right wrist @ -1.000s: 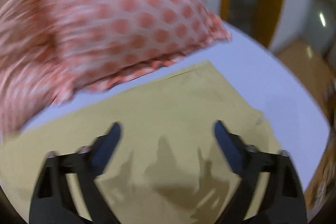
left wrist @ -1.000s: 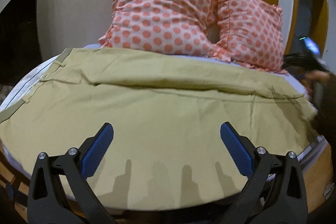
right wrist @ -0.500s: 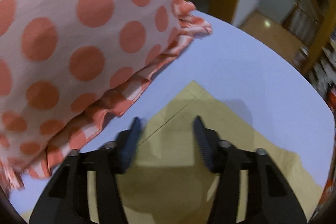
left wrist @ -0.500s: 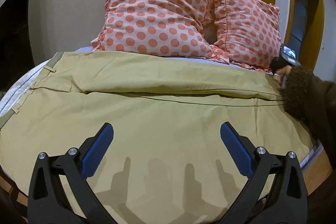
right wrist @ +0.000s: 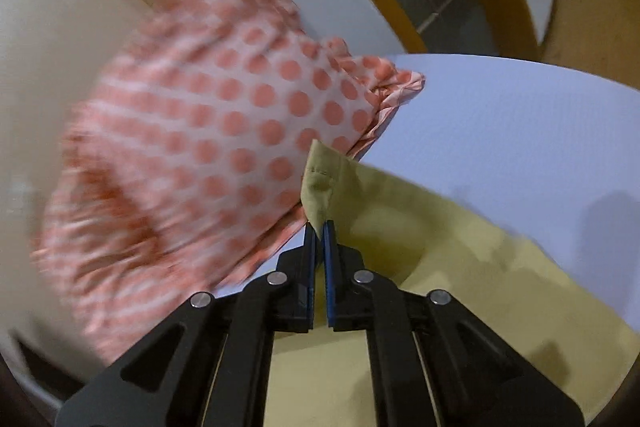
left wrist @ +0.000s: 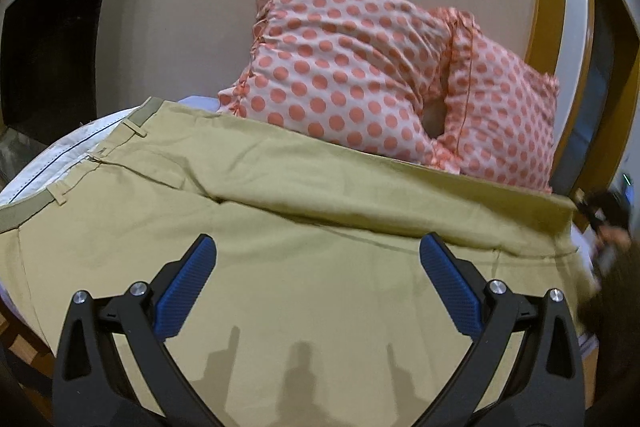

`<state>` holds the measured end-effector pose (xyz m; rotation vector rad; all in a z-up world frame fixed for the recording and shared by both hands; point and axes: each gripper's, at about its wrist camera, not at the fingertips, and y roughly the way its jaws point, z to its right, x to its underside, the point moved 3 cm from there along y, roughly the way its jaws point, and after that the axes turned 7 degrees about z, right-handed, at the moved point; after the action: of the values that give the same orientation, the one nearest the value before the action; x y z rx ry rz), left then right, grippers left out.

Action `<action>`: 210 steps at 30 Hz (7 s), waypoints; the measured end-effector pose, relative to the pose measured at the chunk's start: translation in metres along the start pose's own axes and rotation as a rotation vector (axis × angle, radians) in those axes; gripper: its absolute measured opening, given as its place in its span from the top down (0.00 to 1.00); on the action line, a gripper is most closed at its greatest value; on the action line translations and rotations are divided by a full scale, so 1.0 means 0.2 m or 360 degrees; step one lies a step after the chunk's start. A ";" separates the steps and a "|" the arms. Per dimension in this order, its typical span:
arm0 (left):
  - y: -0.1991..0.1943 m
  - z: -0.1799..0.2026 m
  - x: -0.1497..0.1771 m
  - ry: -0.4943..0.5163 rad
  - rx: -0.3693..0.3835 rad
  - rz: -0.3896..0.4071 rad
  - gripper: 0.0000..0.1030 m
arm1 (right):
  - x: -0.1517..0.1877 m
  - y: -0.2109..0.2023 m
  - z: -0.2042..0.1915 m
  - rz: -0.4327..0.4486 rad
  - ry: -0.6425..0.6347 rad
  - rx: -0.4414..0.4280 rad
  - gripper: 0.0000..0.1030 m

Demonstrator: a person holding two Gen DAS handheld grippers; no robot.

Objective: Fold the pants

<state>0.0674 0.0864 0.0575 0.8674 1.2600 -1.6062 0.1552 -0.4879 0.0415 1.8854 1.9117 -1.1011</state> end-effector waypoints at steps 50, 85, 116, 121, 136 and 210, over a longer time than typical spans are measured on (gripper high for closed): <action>-0.09 -0.43 0.01 -0.0606 -0.0016 -0.0365 0.92 | 0.24 -0.64 0.53 0.0000 0.0395 -0.0088 0.98; -0.41 -0.51 0.46 -0.0746 0.0143 -0.0281 0.57 | 0.52 -0.70 0.51 0.0079 -0.0017 0.0034 0.94; -0.31 -0.39 0.50 -0.0424 0.0247 -0.0202 0.15 | 1.42 -0.44 -0.85 -0.0763 -0.0949 -0.0725 0.13; -0.35 -0.51 0.40 -0.0599 0.0186 -0.0071 0.16 | 1.47 -0.44 -0.87 -0.0746 -0.1016 -0.0699 0.10; -0.33 -1.30 0.19 -0.1406 -0.0345 0.0118 0.64 | 1.52 -0.43 -0.87 -0.0702 -0.1090 -0.0738 0.04; 0.74 0.22 -0.25 0.0120 0.0454 -0.0691 0.94 | 0.70 0.17 -0.80 -0.0931 -0.0424 -0.0846 0.90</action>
<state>0.2226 0.0418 0.0613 0.8728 1.3571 -2.1549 0.2204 -0.2836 0.0499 0.8819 2.3457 -0.7960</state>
